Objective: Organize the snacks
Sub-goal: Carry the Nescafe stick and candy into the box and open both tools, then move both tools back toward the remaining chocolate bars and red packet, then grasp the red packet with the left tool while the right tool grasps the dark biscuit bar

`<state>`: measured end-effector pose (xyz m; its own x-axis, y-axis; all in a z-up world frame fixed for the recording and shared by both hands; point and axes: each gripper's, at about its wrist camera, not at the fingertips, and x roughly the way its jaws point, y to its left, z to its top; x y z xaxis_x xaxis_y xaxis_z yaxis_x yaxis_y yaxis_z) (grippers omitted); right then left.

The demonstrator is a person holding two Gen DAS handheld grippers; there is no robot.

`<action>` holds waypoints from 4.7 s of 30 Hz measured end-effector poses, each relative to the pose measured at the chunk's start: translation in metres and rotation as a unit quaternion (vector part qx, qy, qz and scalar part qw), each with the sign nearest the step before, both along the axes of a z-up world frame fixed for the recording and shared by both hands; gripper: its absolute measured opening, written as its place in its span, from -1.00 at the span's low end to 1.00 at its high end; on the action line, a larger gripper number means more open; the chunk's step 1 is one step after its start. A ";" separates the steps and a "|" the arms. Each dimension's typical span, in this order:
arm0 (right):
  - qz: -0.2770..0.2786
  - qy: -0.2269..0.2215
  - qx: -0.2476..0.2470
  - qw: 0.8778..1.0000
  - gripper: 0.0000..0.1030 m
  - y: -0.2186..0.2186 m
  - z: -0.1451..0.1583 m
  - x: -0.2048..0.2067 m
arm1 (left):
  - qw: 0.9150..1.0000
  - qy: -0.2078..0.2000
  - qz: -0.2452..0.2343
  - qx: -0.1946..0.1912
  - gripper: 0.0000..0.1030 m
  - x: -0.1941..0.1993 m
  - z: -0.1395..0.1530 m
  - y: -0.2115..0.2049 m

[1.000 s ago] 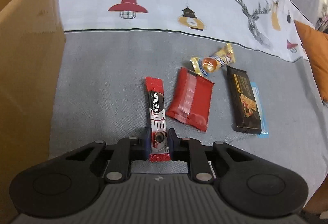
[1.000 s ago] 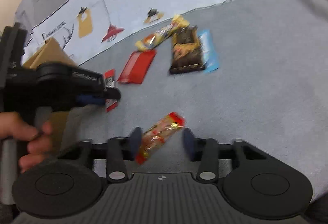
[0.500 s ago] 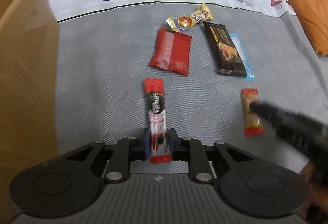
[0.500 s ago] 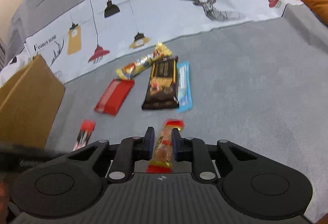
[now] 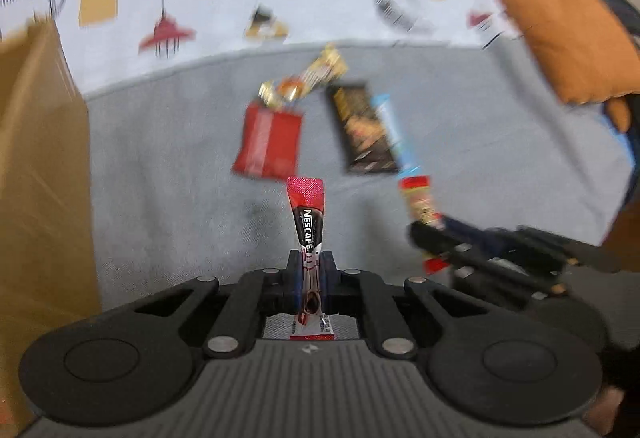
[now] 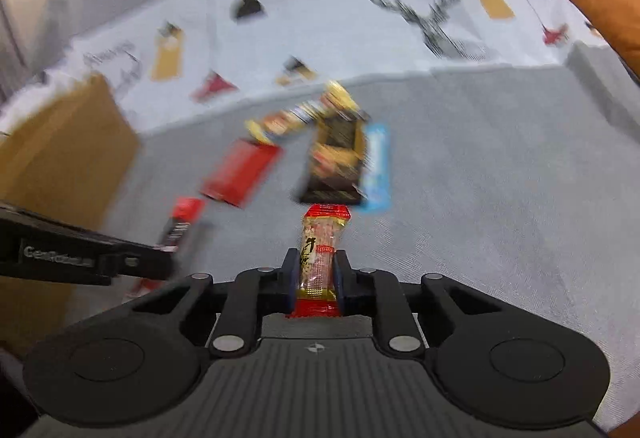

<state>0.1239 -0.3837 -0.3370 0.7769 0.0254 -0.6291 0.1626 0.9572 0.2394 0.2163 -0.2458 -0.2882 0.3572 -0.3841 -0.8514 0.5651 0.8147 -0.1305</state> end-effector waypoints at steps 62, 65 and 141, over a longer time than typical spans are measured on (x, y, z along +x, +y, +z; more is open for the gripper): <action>0.212 0.024 -0.030 0.977 0.04 0.306 0.087 0.059 | 0.969 -0.046 0.241 -0.001 0.55 -0.006 0.056 0.355; 0.212 -0.025 -0.004 0.977 0.36 0.282 0.099 0.040 | 0.962 -0.068 0.265 -0.024 0.95 -0.016 0.076 0.357; 0.116 0.058 -0.112 0.985 0.53 0.021 -0.050 0.083 | 0.994 0.021 0.097 -0.035 0.54 0.084 -0.077 -0.004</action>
<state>0.2073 -0.3626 -0.3870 0.6885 0.0448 -0.7238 -0.0538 0.9985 0.0106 0.3004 -0.2500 -0.3653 0.3951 -0.3701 -0.8408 0.3912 0.8959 -0.2106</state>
